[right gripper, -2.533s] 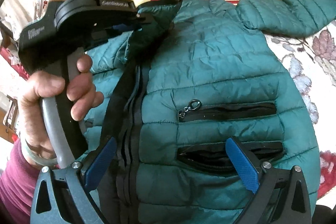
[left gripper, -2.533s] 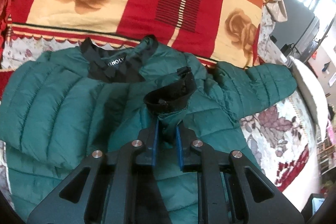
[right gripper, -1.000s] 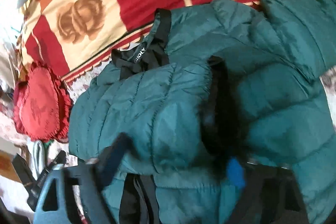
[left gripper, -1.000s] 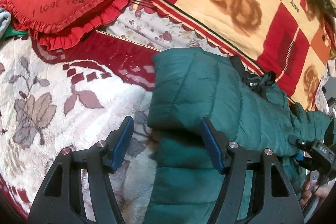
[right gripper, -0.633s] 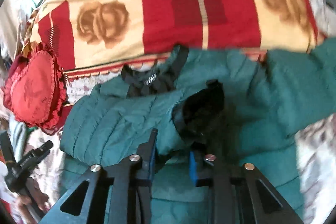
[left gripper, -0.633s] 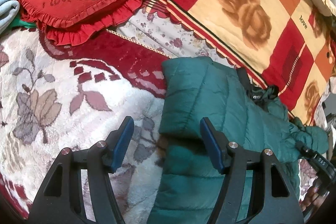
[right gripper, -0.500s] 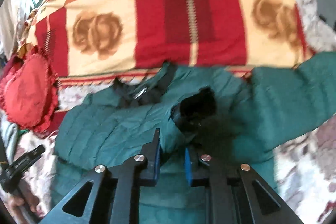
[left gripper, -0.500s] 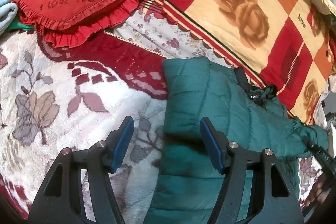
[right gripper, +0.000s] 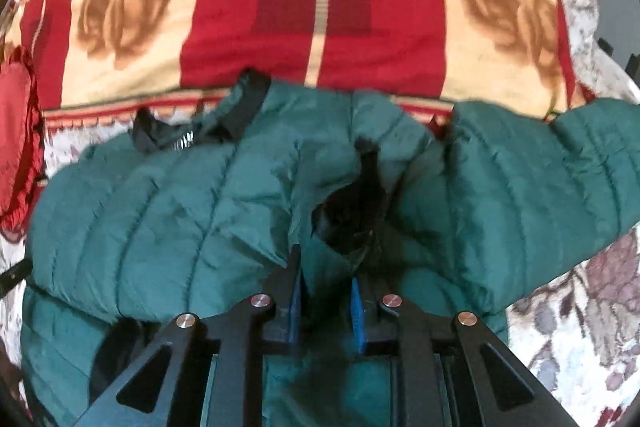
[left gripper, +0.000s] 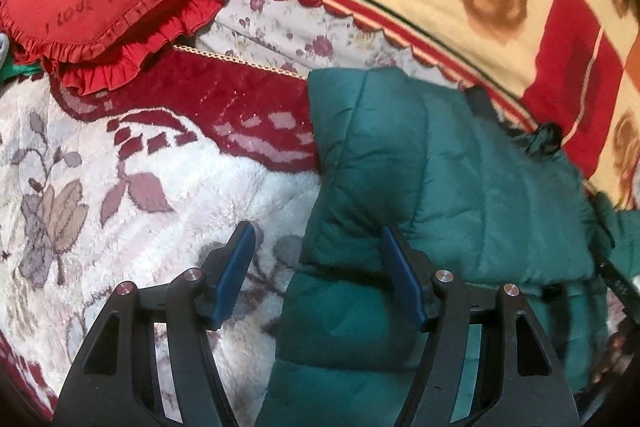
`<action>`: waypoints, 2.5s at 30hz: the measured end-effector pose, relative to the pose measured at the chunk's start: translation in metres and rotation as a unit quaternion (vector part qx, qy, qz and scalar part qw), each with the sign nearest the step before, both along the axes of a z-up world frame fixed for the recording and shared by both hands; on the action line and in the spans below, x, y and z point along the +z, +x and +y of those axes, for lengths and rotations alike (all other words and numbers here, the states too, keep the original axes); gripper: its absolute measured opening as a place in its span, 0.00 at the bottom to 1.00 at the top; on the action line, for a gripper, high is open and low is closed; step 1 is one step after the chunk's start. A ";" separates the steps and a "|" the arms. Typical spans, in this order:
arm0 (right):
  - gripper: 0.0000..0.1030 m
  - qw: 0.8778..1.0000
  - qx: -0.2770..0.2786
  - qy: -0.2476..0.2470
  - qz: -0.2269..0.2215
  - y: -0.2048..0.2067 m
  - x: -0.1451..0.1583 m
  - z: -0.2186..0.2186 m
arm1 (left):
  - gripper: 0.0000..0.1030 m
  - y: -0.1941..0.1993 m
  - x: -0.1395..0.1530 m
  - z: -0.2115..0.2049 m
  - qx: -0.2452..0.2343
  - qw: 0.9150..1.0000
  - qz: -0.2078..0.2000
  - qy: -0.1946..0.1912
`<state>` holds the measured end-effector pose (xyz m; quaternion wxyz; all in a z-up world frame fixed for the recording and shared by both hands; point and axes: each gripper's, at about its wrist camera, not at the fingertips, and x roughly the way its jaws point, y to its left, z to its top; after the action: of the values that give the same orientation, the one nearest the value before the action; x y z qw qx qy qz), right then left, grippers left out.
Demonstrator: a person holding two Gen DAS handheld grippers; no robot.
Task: Fold large clothes
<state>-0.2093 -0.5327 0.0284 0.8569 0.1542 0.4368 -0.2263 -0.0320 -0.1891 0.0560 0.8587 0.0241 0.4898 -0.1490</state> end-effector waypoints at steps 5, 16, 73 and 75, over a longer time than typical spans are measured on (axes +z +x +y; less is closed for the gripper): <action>0.51 0.999 -0.002 -0.027 0.023 -0.013 0.009 0.003 | 0.64 -0.003 -0.004 -0.002 0.001 1.000 -0.007 0.010; 0.65 0.997 0.057 -0.018 -0.047 0.005 0.059 0.051 | 0.63 -0.014 0.030 -0.019 -0.014 0.998 -0.053 0.010; 1.00 0.999 0.026 0.009 -0.016 0.032 -0.012 0.038 | 0.83 -0.011 -0.015 -0.082 -0.067 0.996 -0.054 0.021; 0.99 0.999 0.023 0.011 -0.028 0.026 -0.006 0.037 | 0.84 -0.010 -0.016 -0.080 -0.065 0.996 -0.053 0.014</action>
<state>-0.1834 -0.4961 0.0228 0.8718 0.1600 0.4187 -0.1975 -0.0425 -0.2687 0.0397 0.8715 0.0761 0.4430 -0.1963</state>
